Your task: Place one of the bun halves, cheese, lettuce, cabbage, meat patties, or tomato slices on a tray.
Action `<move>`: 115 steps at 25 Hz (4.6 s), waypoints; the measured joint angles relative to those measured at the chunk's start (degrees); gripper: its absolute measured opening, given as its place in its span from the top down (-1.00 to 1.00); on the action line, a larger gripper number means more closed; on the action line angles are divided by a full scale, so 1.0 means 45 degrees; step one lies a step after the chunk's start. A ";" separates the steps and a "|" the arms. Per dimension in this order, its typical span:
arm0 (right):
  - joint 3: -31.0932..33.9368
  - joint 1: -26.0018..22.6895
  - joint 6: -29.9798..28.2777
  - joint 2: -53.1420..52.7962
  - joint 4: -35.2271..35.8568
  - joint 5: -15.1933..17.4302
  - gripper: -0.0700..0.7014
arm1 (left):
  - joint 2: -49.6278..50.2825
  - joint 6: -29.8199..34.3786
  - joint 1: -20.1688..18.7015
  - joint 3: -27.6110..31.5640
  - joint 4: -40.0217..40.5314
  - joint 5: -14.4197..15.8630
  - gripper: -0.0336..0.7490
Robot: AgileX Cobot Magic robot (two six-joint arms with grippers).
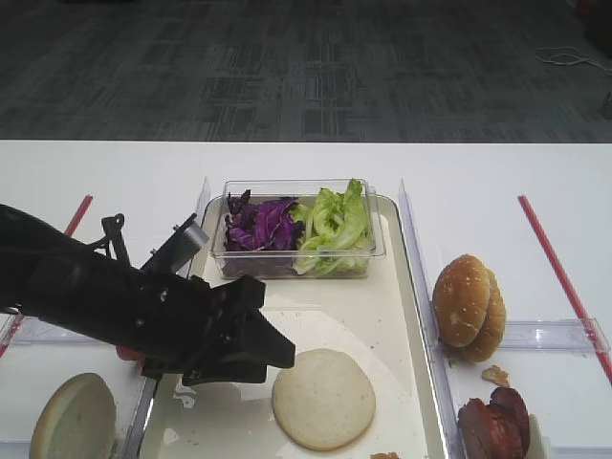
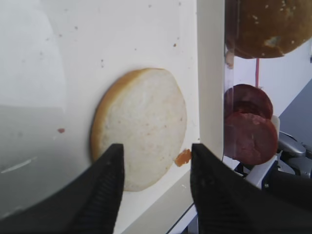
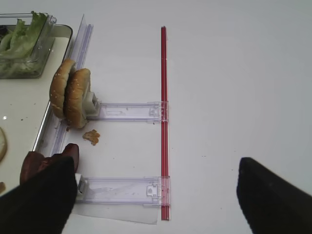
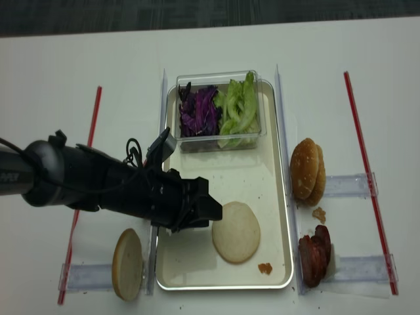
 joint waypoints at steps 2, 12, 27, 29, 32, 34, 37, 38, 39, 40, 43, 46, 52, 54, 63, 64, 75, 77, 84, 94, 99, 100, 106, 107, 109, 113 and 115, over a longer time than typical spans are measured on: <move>0.0000 0.0000 0.0000 0.0000 0.0000 0.0000 -0.98 | -0.0283 0.0000 0.0000 0.0000 0.0026 0.0000 0.14; 0.0000 0.0000 0.0000 0.0000 0.0000 0.0000 -0.98 | -0.1257 -0.0477 0.0000 0.0000 0.0915 0.0023 0.14; 0.0000 0.0000 -0.0024 0.0000 0.0000 0.0000 -0.98 | -0.2237 -0.4808 0.0000 -0.1711 0.6386 0.0766 0.14; 0.0000 0.0000 -0.0024 0.0000 0.0000 0.0000 -0.98 | -0.2264 -0.5332 0.0000 -0.2021 0.6898 0.1036 0.14; 0.0000 0.0000 -0.0024 0.0000 0.0000 0.0000 -0.98 | -0.2264 -0.6121 0.0000 -0.2436 0.7967 0.1455 0.14; 0.0000 0.0000 -0.0024 0.0000 0.0000 0.0000 -0.98 | -0.2264 -0.6684 0.0000 -0.2721 0.8655 0.1799 0.14; 0.0000 0.0000 -0.0024 0.0000 0.0000 0.0000 -0.98 | -0.2264 -0.7602 0.0000 -0.3179 0.9704 0.2270 0.14; 0.0000 0.0000 -0.0024 0.0000 0.0000 0.0000 -0.98 | -0.2264 -0.7983 0.0000 -0.3299 1.0019 0.2425 0.14; 0.0000 0.0000 -0.0024 0.0000 0.0000 0.0000 -0.98 | -0.2264 -0.8238 0.0000 -0.3434 1.0371 0.2550 0.14; 0.0000 0.0000 -0.0024 0.0000 0.0000 0.0000 -0.98 | -0.2264 -0.8503 0.0000 -0.3583 1.0687 0.2714 0.14; 0.0000 0.0000 -0.0024 0.0000 0.0000 0.0000 -0.98 | -0.2264 -0.9044 0.0000 -0.3911 1.1450 0.3255 0.14; 0.0000 0.0000 -0.0024 0.0000 0.0000 0.0000 -0.98 | -0.2264 -0.9508 0.0000 -0.4267 1.2057 0.3760 0.14; 0.0000 0.0000 -0.0024 0.0000 0.0000 0.0000 -0.98 | -0.2264 -1.0830 0.0000 -0.5070 1.3723 0.4563 0.14; 0.0000 0.0000 -0.0024 0.0000 0.0000 0.0000 -0.98 | -0.2264 -1.1382 0.0000 -0.5362 1.4444 0.4640 0.14; 0.0000 0.0000 -0.0024 0.0000 0.0000 0.0000 -0.98 | -0.2264 -1.2736 0.0000 -0.6218 1.6387 0.4758 0.14; 0.0000 0.0000 -0.0024 0.0000 0.0000 0.0000 -0.98 | -0.2264 -1.2838 0.0000 -0.6251 1.6716 0.4758 0.14; 0.0000 0.0000 -0.0024 0.0000 0.0000 0.0000 -0.98 | -0.2264 -1.3534 0.0000 -0.6311 1.8265 0.4792 0.14; 0.0000 0.0000 -0.0024 0.0000 0.0000 0.0000 -0.98 | -0.2264 -1.3534 0.0000 -0.6311 1.8337 0.4792 0.14; 0.0000 0.0000 -0.0002 0.0000 0.0000 0.0000 -0.98 | -0.2264 -1.3534 0.0006 -0.6311 1.8668 0.4792 0.14; 0.0000 0.0000 -0.0002 0.0000 0.0000 0.0000 -0.98 | -0.2466 -1.3037 0.1291 -0.6311 1.8577 0.4815 -0.02; 0.0000 0.0000 -0.0002 0.0000 0.0000 0.0000 -0.98 | -0.3029 -1.2760 0.2382 -0.6311 1.8577 0.4842 -0.05; 0.0000 0.0000 -0.0002 0.0000 0.0000 0.0000 -0.98 | -0.3151 -1.2674 0.2603 -0.6311 1.8577 0.4842 -0.05; 0.0000 0.0000 -0.0002 0.0000 0.0000 0.0000 -0.98 | -0.4109 -1.2071 0.4044 -0.5710 1.8577 0.4891 -0.06; 0.0000 0.0000 -0.0002 0.0000 0.0000 0.0000 -0.98 | -0.4283 -1.2017 0.4166 -0.5578 1.8577 0.4891 -0.06; 0.0000 0.0000 -0.0002 0.0000 0.0000 0.0000 -0.98 | -0.4595 -1.2019 0.4282 -0.5334 1.8600 0.4891 -0.06; 0.0000 0.0000 -0.0002 0.0000 0.0000 0.0000 -0.98 | -0.5200 -1.1992 0.4304 -0.4797 1.8600 0.4916 -0.06; 0.0000 0.0000 -0.0002 0.0000 0.0000 0.0000 -0.98 | -0.5477 -1.1992 0.4304 -0.4447 1.8600 0.4938 -0.06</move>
